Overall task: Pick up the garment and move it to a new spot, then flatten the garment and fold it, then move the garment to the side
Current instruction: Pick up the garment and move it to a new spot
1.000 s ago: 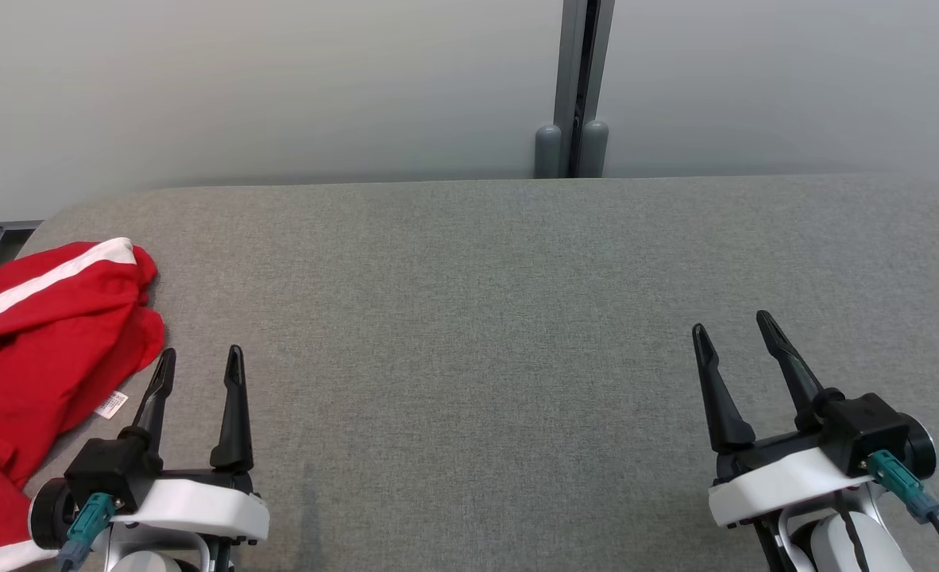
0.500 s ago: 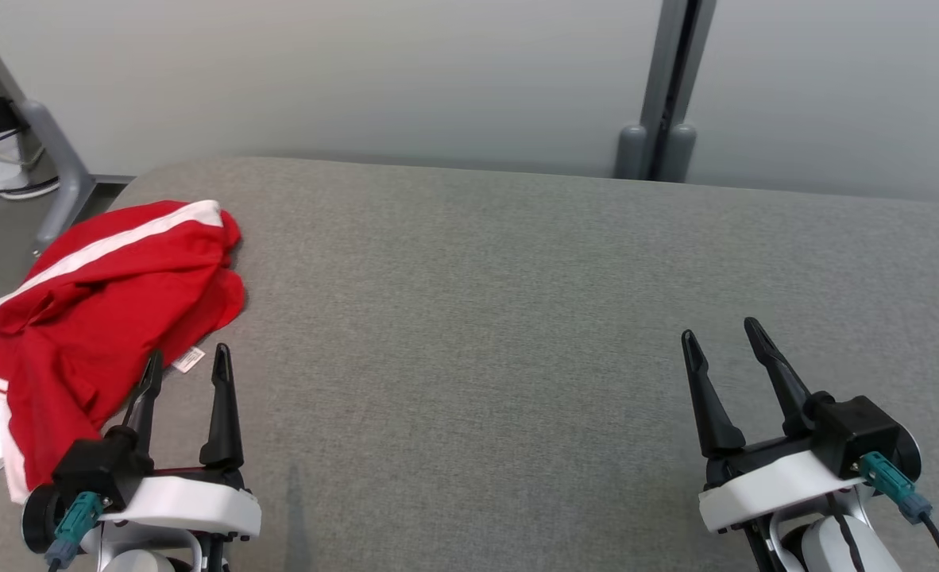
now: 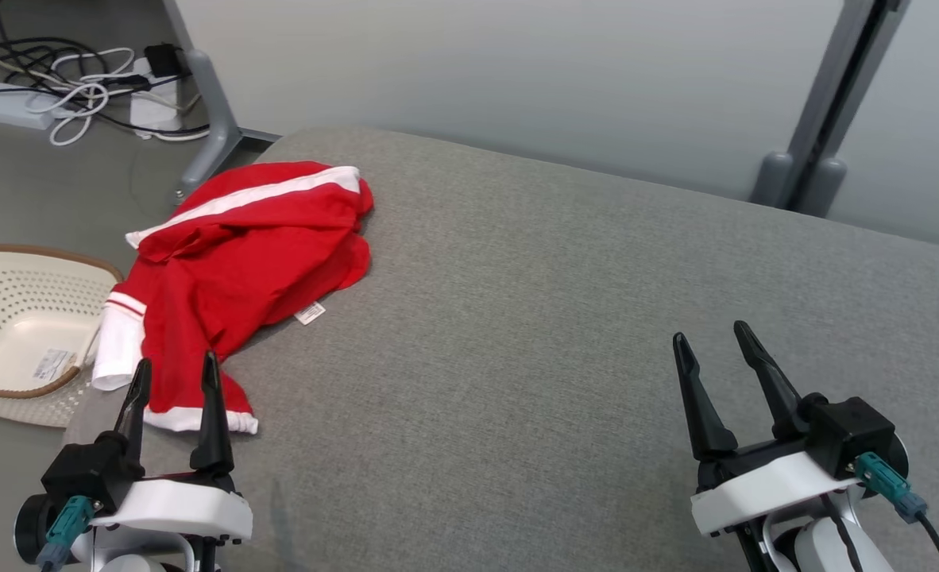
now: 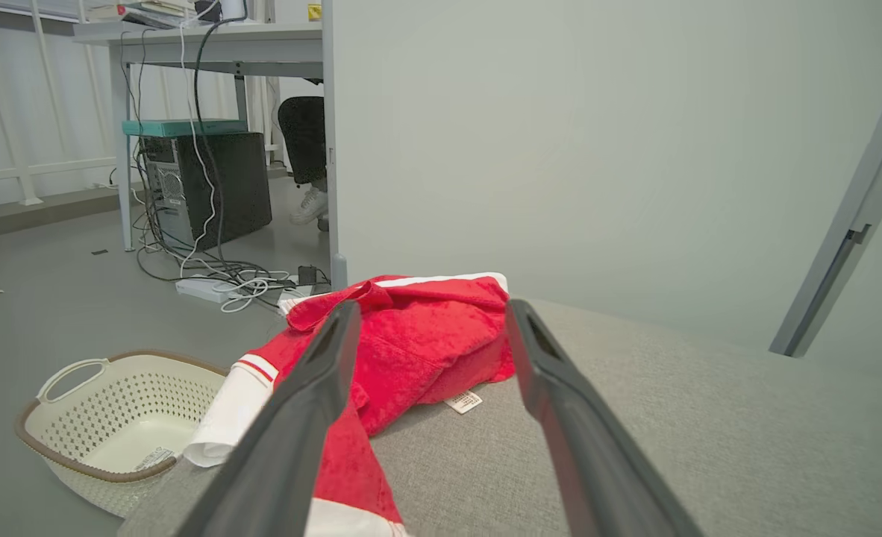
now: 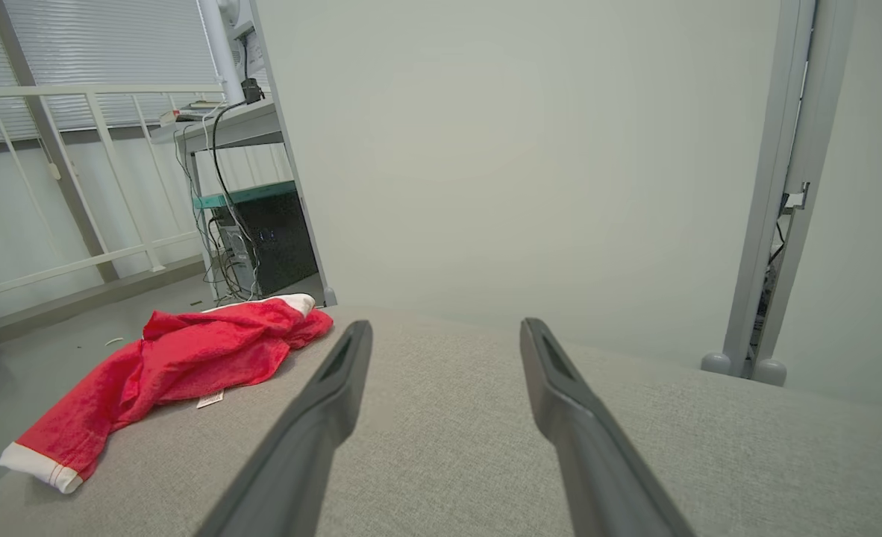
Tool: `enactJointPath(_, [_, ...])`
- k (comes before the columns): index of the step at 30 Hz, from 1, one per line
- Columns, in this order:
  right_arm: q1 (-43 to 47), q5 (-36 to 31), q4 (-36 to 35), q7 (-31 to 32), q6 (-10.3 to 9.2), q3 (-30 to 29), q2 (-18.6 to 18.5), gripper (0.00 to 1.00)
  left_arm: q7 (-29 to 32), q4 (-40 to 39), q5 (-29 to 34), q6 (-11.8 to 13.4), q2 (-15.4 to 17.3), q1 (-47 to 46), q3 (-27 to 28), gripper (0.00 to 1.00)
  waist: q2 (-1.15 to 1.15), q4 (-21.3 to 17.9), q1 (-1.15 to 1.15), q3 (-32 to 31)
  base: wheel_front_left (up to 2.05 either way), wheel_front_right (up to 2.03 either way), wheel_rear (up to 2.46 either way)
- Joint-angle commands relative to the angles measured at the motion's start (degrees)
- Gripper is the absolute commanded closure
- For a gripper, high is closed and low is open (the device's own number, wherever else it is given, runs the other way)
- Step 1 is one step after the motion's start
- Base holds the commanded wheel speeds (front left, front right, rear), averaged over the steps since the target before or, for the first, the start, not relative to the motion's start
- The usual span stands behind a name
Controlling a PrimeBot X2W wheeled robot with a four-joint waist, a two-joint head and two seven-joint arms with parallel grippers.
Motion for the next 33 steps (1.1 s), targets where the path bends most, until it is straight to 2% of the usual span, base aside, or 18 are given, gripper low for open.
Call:
enactJointPath(1, [0.2, 0.5, 0.2, -0.3, 0.1, 0.4, -0.4, 0.0, -0.1, 0.2, -0.1, 0.0, 0.2, 0.1, 0.4, 0.0, 0.0, 2.5, 0.0, -0.5, 0.0, 0.0, 0.0])
enactJointPath(11, [0.4, 0.9, 0.3, -0.3, 0.1, 1.9, -0.4, 0.0, -0.1, 0.4, 0.1, -0.3, 0.2, 0.8, 0.9, 0.0, 0.0, 5.0, 0.0, -0.9, 0.0, 0.0, 0.0])
enactJointPath(21, [0.1, 0.4, -1.2, -0.3, 0.11, 2.8, -0.4, 0.0, -0.1, 1.8, -0.7, -1.4, 0.3, -1.9, 1.2, 0.0, 0.0, 3.4, 0.0, -0.4, 0.0, 0.0, 0.0])
enactJointPath(25, [-0.6, 2.7, -2.3, -0.3, 0.11, 2.6, -0.4, 0.0, 0.6, 3.9, -1.9, -2.4, 1.9, -5.5, 1.9, 0.0, 0.0, 2.3, 0.0, 0.7, 0.0, 0.0, 0.0])
enactJointPath(33, [-3.7, 2.4, -4.4, -0.3, 0.11, 4.7, -0.4, 0.0, 9.8, 10.5, -5.5, -3.6, 8.3, -15.8, 4.2, 0.0, 0.0, -2.0, 0.0, 4.3, 0.0, 0.0, 0.0])
